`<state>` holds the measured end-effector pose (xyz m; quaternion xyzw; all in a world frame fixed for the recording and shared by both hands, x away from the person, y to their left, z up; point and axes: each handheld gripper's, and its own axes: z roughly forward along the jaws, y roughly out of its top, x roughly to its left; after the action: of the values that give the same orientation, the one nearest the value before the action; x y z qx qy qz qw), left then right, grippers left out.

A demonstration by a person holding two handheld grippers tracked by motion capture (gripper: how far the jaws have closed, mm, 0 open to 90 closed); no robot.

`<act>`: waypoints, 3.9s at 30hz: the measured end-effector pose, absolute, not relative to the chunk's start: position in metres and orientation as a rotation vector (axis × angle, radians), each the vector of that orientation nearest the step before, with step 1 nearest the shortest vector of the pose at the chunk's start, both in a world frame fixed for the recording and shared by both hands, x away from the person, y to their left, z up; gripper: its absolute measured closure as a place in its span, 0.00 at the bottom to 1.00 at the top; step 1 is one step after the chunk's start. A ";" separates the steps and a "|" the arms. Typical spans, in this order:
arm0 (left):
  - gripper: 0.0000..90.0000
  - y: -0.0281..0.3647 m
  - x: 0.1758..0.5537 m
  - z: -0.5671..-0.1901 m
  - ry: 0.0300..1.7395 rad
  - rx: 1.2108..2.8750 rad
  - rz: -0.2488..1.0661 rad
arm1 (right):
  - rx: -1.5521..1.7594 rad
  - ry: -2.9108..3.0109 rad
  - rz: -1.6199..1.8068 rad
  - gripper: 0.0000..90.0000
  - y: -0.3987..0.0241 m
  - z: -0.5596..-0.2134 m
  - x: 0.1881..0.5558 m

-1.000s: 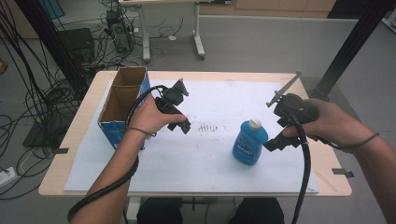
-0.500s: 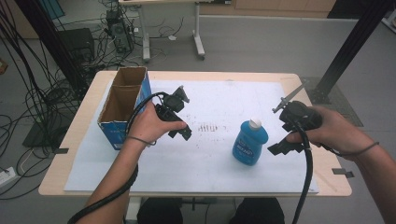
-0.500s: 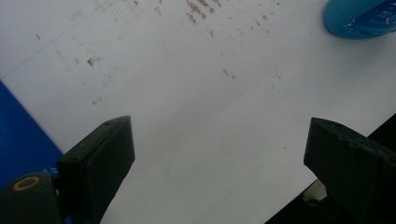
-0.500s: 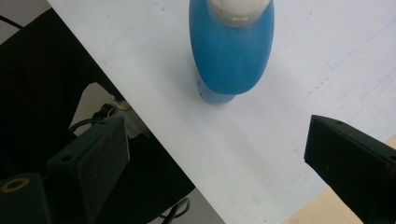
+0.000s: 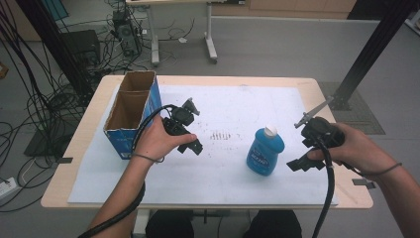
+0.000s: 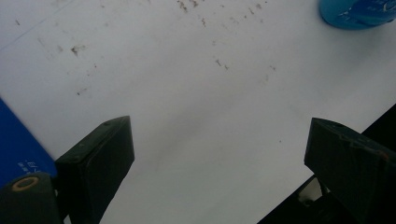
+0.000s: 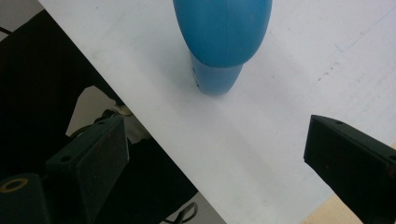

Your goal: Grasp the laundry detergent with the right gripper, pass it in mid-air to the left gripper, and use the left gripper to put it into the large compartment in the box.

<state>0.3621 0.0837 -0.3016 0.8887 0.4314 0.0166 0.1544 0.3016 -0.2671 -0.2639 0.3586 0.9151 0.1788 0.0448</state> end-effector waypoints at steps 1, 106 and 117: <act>0.10 0.084 0.361 -0.303 1.229 2.546 0.050 | 1.101 2.801 0.568 0.07 -0.270 -0.269 0.301; 0.09 0.096 0.315 -0.334 1.243 2.416 0.080 | 1.097 2.244 1.426 0.04 -0.284 -0.442 0.292; 0.09 0.094 0.313 -0.333 1.242 2.419 0.077 | 1.044 2.200 1.484 0.04 -0.276 -0.450 0.293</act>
<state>0.3125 0.0940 -0.3334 0.8695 0.4465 0.0275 0.2093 0.2933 -0.2761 -0.4499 0.3621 0.7635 0.5149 0.1446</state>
